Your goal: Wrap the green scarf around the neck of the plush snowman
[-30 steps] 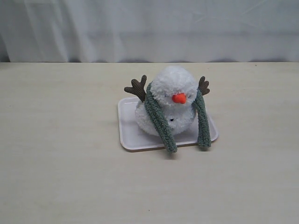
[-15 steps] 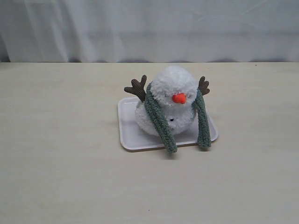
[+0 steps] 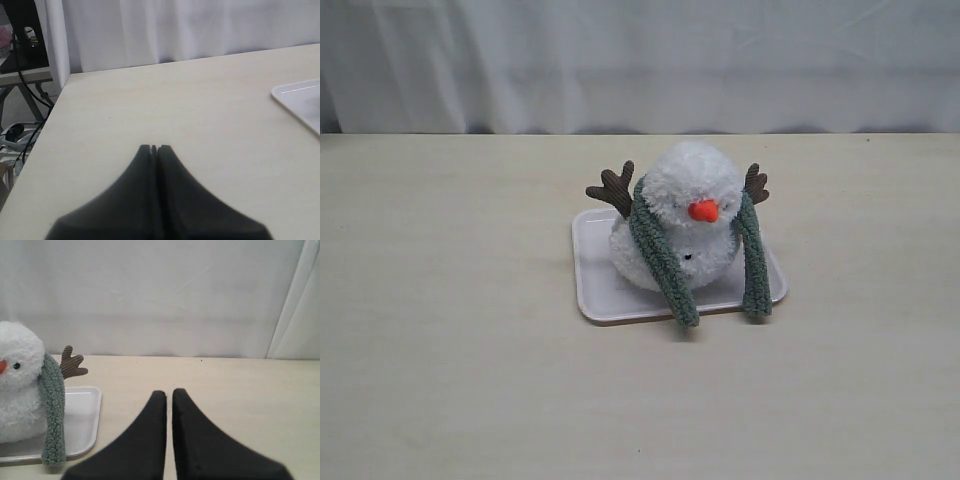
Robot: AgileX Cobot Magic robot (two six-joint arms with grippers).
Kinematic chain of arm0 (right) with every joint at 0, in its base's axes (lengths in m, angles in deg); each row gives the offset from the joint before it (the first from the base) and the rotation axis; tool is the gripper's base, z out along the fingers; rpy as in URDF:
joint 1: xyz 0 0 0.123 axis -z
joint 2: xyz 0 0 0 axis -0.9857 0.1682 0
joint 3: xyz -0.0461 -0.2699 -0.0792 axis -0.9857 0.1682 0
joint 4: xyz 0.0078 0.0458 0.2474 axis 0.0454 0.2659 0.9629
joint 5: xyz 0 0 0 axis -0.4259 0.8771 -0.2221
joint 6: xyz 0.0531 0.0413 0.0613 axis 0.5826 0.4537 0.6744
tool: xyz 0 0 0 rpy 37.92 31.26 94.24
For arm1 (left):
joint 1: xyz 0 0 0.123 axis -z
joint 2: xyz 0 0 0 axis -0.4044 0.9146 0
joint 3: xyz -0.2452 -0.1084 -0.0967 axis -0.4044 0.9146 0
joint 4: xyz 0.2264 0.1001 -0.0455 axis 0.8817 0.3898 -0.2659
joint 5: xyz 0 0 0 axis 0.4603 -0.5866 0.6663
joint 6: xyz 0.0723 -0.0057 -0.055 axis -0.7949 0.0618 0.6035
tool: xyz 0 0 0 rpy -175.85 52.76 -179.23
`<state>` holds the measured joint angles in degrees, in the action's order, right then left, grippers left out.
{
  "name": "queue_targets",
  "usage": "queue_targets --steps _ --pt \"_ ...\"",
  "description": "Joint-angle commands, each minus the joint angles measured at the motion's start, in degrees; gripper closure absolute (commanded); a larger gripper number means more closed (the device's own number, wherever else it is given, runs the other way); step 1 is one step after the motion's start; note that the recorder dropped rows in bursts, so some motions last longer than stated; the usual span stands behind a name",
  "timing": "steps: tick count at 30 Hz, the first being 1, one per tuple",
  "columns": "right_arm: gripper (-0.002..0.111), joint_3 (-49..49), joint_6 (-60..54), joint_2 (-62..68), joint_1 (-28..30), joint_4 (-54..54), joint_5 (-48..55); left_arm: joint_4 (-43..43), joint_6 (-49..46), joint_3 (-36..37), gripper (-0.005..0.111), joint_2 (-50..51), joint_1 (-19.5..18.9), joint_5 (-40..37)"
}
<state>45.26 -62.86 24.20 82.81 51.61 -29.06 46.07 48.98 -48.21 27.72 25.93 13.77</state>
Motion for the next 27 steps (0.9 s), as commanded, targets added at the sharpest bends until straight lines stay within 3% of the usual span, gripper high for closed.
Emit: queue_targets --steps 1,9,27 --pt "0.104 0.19 2.8 -0.29 -0.15 0.37 2.08 -0.04 -0.12 0.18 0.107 -0.1 -0.07 0.67" --pt "0.104 0.19 3.45 -0.29 -0.15 0.65 10.89 -0.04 -0.12 0.18 0.107 -0.1 -0.07 0.67" --pt "0.104 0.19 3.88 -0.29 -0.15 2.02 12.13 -0.04 -0.12 0.18 0.107 -0.1 -0.07 0.67"
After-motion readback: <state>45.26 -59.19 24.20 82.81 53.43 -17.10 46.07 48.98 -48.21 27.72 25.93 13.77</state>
